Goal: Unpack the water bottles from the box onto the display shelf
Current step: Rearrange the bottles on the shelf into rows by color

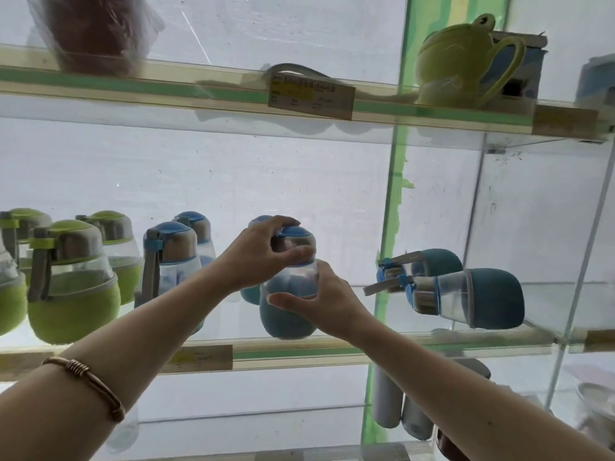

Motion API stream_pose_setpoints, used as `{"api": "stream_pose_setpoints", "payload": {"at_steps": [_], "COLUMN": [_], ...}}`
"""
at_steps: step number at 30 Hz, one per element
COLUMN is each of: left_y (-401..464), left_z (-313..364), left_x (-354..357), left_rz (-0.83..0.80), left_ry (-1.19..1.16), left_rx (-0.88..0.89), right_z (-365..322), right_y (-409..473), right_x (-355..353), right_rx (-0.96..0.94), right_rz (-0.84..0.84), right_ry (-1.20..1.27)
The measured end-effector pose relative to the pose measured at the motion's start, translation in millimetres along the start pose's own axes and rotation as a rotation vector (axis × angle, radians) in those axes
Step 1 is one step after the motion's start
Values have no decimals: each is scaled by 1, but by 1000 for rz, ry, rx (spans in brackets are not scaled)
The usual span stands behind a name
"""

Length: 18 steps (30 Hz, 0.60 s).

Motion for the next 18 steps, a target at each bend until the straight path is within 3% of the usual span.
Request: {"api": "stream_pose_setpoints", "payload": {"at_steps": [7, 10, 14, 18], "left_y": [5, 2, -9, -32], "left_z": [-13, -13, -12, -12], "left_x": [11, 16, 16, 6], "left_rz": [155, 167, 54, 14], "left_ry": [-34, -96, -373, -701], "left_rx": [-82, -67, -94, -29], "right_z": [20, 21, 28, 10], "right_y": [13, 14, 14, 18], "right_x": [-1, 19, 18, 14], "right_rx": [73, 17, 60, -9], "right_rz": [-139, -138, -2, -72], "right_ry": [35, 33, -126, -12]}}
Point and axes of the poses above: each hand's wrist, its own y-axis towards the middle knuckle, its own x-axis out of the palm, z = x × y, the point moved 8 cm from there along y, towards the middle knuckle, and after that the axes turned 11 degrees about -z, right-handed, at the moved point
